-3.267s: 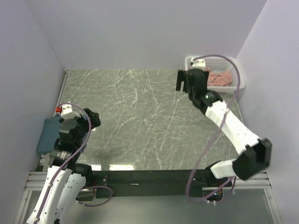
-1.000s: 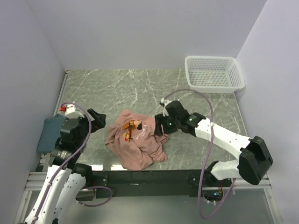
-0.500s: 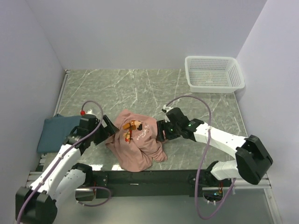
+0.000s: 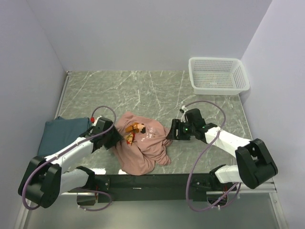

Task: Fold and stack the t-shirts
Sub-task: Flatten the tshirt out

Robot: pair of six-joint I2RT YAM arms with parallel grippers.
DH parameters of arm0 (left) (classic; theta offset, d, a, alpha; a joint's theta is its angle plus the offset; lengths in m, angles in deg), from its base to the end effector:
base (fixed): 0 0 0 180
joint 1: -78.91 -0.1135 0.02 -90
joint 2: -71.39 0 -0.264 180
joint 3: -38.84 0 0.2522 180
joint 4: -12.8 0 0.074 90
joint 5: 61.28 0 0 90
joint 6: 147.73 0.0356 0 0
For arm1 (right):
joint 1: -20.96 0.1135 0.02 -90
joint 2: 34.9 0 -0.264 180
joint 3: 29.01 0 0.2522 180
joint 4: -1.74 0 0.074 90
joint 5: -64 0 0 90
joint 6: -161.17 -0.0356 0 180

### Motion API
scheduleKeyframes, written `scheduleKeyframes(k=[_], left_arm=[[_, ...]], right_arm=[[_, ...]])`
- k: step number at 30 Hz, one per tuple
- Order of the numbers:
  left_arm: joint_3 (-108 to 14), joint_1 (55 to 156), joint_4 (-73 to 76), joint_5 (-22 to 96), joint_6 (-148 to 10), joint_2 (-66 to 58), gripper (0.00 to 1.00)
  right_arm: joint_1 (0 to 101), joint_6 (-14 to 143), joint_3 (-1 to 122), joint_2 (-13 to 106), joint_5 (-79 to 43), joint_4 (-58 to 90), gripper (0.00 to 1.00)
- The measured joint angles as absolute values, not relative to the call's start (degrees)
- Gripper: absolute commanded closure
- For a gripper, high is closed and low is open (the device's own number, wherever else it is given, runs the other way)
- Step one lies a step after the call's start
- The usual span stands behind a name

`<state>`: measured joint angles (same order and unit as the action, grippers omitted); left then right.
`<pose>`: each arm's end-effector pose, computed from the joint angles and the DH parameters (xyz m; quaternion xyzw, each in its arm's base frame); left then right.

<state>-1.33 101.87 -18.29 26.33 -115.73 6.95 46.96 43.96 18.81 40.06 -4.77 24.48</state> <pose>0.1832 -0.0760 0.1579 -0.2932 0.9083 -0.1781 0.2393 0.2145 0.1190 0.1714 -0.0534 0.9239 0.3057 0.2239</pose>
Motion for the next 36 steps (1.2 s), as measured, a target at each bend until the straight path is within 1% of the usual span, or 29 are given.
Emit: scheduleKeyframes(k=[4, 6, 8, 9, 10, 11, 12, 15, 18, 20, 21, 22, 25, 26, 28, 29, 30, 32, 36], left_arm=[[-2.1, 101.5, -19.3, 21.3, -117.1, 6.1, 0.44], [-3.1, 100.6, -20.2, 19.6, -117.1, 5.0, 0.47], [-4.1, 98.9, -21.0, 18.2, -116.9, 3.5, 0.49], [-4.8, 97.5, -21.4, 18.0, -116.7, 2.8, 0.50], [-5.3, 96.3, -21.7, 17.6, -116.4, 2.2, 0.50], [-5.9, 94.8, -22.2, 17.2, -115.8, 1.5, 0.50], [-6.5, 93.5, -22.6, 17.0, -115.3, 0.9, 0.51], [-10.0, 90.7, -25.1, 15.6, -113.1, -1.8, 0.51], [-15.3, 90.0, -26.8, 13.6, -110.2, -5.5, 0.54], [-19.5, 89.8, -26.9, 12.1, -107.7, -8.4, 0.55], [-21.7, 89.8, -26.9, 11.6, -106.3, -10.0, 0.55], [-23.8, 89.8, -26.7, 11.1, -104.9, -11.6, 0.55], [-32.0, 89.8, -26.0, 10.6, -100.6, -17.6, 0.48], [-35.1, 89.8, -26.3, 10.6, -99.6, -19.5, 0.40], [-41.3, 90.2, -25.9, 10.4, -97.3, -22.5, 0.29], [-42.8, 90.8, -25.9, 10.2, -96.9, -22.7, 0.19], [-43.9, 91.6, -26.0, 9.7, -96.2, -22.3, 0.16], [-43.6, 94.4, -26.2, 9.3, -96.5, -20.0, 0.09], [-35.8, 103.5, -26.8, 10.0, -99.8, -10.0, 0.07]], right_arm=[[46.9, 43.1, 18.8, 45.3, 0.5, 20.1, 0.30], [46.9, 42.4, 18.8, 48.7, 2.9, 17.7, 0.32], [46.8, 41.3, 19.5, 51.5, 6.4, 14.9, 0.48], [46.7, 41.2, 19.8, 52.6, 6.9, 14.1, 0.58], [46.5, 41.1, 20.1, 53.4, 7.4, 14.0, 0.80], [46.3, 41.7, 20.2, 53.9, 7.7, 14.4, 0.90], [45.9, 42.0, 20.6, 53.5, 7.3, 16.1, 0.95], [43.8, 43.7, 23.4, 49.5, 1.7, 24.7, 0.98], [41.2, 46.0, 30.6, 41.5, -10.6, 35.2, 0.98], [39.7, 47.5, 36.7, 35.2, -21.0, 40.8, 0.92], [39.4, 47.9, 38.9, 33.2, -24.3, 41.9, 0.86], [39.0, 48.1, 41.2, 31.2, -28.2, 43.0, 0.64], [38.3, 48.3, 45.6, 28.7, -34.6, 44.2, 0.40], [38.3, 48.3, 46.8, 28.9, -35.5, 44.5, 0.39], [38.3, 48.6, 48.6, 30.0, -35.5, 45.4, 0.37], [38.3, 48.7, 48.9, 31.1, -35.1, 45.5, 0.37], [38.3, 49.0, 48.8, 31.9, -34.3, 45.8, 0.37], [38.3, 50.1, 46.4, 32.2, -31.2, 46.2, 0.37], [40.5, 51.5, 40.8, 30.1, -23.7, 48.3, 0.37]])
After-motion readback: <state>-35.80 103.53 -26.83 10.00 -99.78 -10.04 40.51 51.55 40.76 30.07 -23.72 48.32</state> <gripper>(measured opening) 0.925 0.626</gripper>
